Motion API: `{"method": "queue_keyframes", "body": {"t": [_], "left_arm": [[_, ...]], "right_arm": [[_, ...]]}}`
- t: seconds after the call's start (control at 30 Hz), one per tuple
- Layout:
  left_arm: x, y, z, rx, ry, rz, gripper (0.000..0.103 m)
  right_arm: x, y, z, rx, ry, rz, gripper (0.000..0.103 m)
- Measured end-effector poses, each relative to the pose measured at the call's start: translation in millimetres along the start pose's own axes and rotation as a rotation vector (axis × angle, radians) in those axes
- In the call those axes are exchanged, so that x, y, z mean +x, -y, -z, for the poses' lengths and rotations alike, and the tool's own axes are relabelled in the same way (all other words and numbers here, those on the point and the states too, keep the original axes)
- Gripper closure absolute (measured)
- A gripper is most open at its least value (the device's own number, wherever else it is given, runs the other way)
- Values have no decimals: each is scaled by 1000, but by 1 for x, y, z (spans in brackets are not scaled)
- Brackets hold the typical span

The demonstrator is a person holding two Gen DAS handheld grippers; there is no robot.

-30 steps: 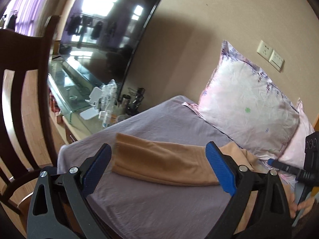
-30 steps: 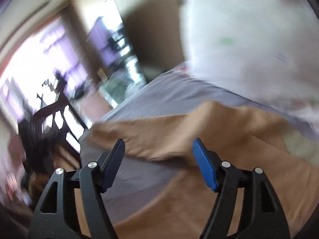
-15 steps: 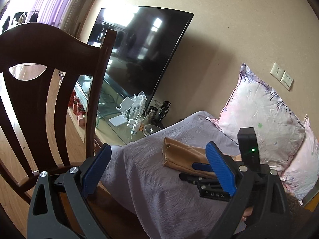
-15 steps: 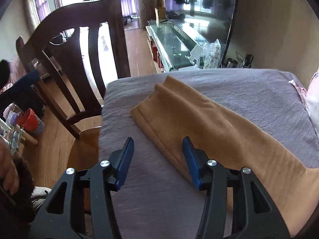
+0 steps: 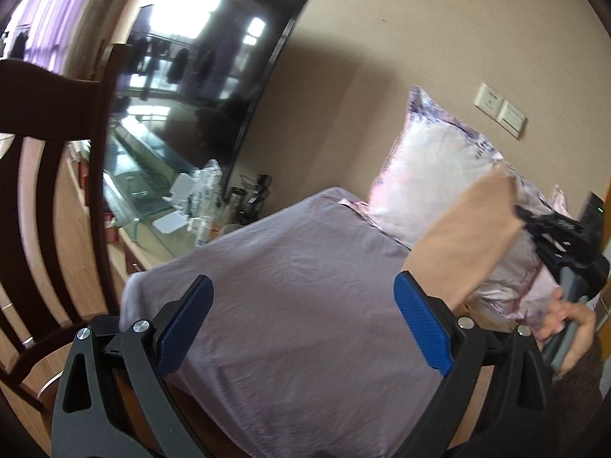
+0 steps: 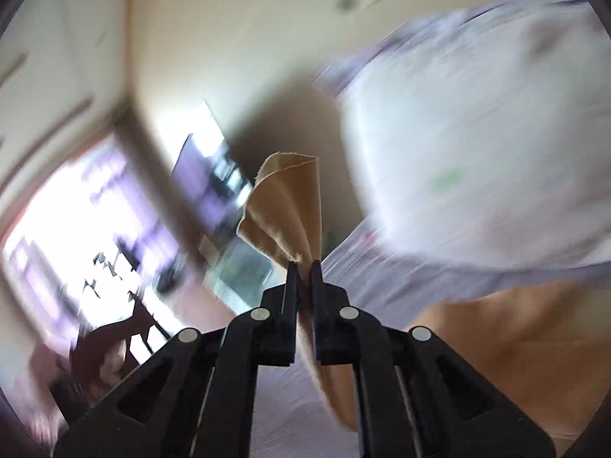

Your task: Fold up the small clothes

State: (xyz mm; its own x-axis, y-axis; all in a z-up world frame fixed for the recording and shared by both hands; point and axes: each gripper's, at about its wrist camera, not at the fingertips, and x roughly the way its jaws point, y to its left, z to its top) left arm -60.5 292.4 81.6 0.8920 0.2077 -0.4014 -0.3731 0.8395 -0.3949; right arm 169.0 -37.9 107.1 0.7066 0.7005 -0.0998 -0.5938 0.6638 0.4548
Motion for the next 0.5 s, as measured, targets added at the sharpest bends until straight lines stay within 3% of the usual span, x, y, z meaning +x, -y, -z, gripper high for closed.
{"method": "queue_keyframes", "body": {"t": [0.1, 0.17, 0.27, 0.37, 0.5], "left_arm": [[20, 25, 5, 36, -45, 68, 7], [30, 45, 10, 63, -75, 120, 7], [43, 81, 23, 121, -130, 211, 7], [50, 113, 38, 185, -182, 279, 7], [53, 136, 57, 246, -234, 314, 7]], "right_arm": [[-95, 92, -15, 191, 191, 199, 97], [-147, 148, -1, 308, 251, 341, 97], [-177, 200, 36, 449, 243, 459, 97], [-197, 237, 71, 549, 204, 514, 97], [-197, 237, 85, 572, 125, 531, 91]]}}
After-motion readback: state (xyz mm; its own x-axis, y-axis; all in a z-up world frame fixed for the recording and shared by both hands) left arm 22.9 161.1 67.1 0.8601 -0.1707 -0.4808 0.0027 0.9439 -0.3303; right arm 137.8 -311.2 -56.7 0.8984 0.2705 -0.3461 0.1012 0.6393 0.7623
